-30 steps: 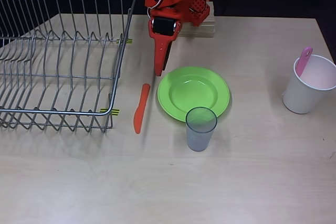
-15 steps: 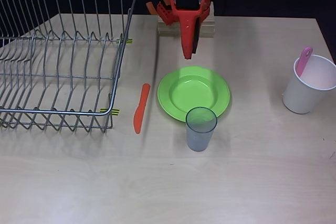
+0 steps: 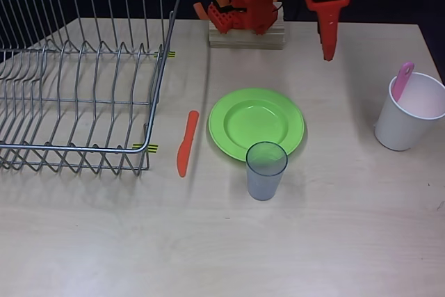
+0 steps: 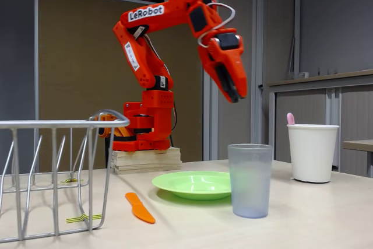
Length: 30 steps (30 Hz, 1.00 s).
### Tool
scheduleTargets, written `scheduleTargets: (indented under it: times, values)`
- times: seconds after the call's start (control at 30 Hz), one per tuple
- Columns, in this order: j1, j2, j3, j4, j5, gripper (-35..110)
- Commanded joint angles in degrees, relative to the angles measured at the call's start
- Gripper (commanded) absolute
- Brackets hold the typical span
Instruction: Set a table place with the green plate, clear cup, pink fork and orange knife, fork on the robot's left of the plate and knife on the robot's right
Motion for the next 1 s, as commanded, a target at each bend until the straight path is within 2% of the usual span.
scheduleTargets:
  times: [0.0, 0.17, 0.33, 0.73, 0.97]
  values:
    - [-6.1, -4.9, -5.4, 0.2, 0.3, 4]
    - [-14.6, -13.5, -13.4, 2.4, -3.9, 7]
    - [-18.5, -19.2, -17.8, 1.7, -5.8, 27]
    - [-20.6, -28.5, -23.8, -2.6, -6.6, 28]
    - [-20.7, -30.4, -24.2, -5.2, -6.9, 23]
